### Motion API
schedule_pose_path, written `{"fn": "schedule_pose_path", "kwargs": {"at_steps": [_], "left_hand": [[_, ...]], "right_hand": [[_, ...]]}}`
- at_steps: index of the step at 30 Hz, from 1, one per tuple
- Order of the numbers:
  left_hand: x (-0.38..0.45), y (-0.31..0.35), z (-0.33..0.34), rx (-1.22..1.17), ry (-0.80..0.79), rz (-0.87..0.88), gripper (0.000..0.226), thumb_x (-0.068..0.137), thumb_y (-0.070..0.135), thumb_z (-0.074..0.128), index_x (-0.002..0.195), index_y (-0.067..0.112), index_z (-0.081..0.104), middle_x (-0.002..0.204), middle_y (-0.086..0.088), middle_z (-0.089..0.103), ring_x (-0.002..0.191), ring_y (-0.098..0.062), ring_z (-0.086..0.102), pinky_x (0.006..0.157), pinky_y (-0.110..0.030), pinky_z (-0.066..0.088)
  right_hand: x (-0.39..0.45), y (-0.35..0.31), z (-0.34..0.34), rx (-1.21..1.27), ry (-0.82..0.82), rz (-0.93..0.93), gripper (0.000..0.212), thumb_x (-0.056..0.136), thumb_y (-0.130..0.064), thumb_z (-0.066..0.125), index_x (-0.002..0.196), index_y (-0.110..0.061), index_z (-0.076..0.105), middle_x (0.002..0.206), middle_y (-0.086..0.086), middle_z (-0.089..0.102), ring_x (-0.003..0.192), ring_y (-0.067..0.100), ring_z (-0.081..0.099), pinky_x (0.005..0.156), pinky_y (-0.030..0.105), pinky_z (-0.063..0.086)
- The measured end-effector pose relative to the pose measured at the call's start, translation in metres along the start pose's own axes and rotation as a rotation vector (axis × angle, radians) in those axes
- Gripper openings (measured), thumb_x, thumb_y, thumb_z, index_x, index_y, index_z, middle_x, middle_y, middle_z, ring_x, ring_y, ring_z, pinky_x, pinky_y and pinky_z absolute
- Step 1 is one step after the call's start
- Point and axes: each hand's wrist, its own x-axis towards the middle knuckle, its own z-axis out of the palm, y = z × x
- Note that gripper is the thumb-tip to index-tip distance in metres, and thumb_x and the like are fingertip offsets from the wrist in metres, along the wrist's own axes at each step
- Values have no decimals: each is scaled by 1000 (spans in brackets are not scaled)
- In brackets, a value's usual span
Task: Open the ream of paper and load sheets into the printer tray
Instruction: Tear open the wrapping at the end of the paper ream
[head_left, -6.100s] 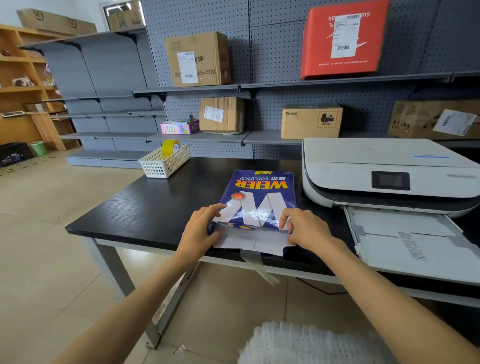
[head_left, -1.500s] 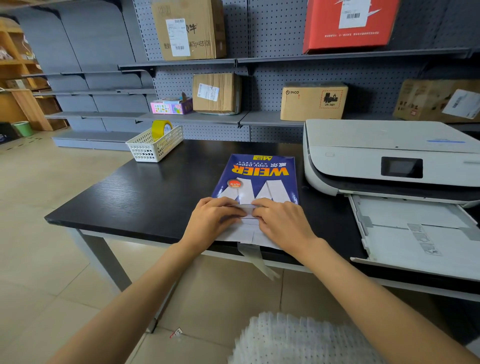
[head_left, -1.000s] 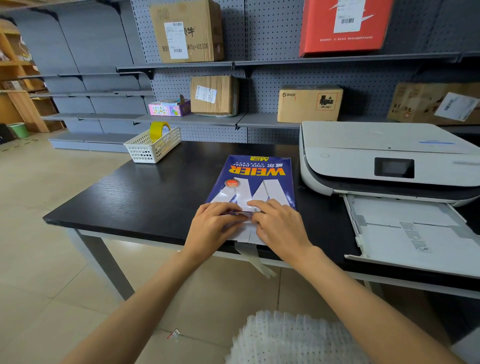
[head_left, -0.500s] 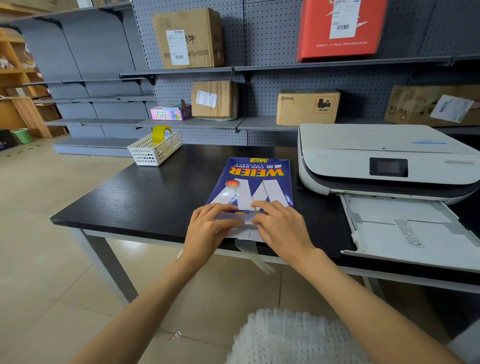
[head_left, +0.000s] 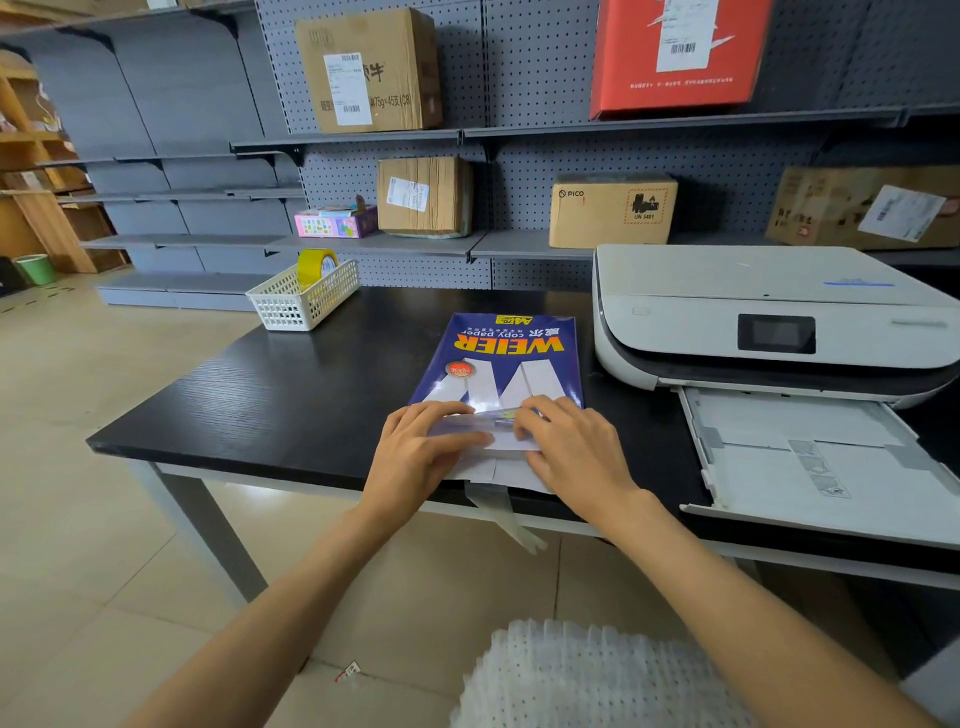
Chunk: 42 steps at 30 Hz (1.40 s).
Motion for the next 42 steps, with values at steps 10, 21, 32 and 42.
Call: {"fn": "schedule_pose_path", "kwargs": {"at_steps": [10, 21, 32, 42], "left_hand": [[1, -1, 2, -36, 10, -16, 36, 86, 21, 71, 116, 41, 69, 132, 7, 58, 126, -16, 48, 102, -29, 32], [-9, 8, 3, -47, 111, -62, 21, 81, 24, 75, 100, 33, 73, 128, 6, 62, 122, -14, 48, 98, -34, 36], [-15, 19, -4, -35, 104, -103, 16, 80, 33, 76, 95, 35, 76, 127, 7, 63, 123, -16, 49, 97, -34, 36], [-14, 17, -10, -9, 67, -108, 13, 79, 34, 78, 91, 39, 75, 127, 10, 62, 123, -17, 50, 100, -35, 35]], "right_hand": [[5, -2, 0, 16, 39, -62, 18, 73, -15, 80, 74, -18, 62, 96, -4, 69, 77, 20, 64, 57, 25, 41], [-1, -8, -6, 55, 48, -71, 14, 74, -14, 79, 77, -17, 65, 101, -2, 71, 90, 21, 65, 65, 32, 53], [-12, -12, -16, 75, 14, -58, 15, 70, -18, 84, 78, -19, 71, 105, -4, 72, 94, 19, 65, 66, 29, 54], [-24, 4, -22, 49, -77, 42, 43, 76, 9, 66, 102, -25, 65, 114, -8, 66, 101, 21, 61, 68, 27, 37]]}}
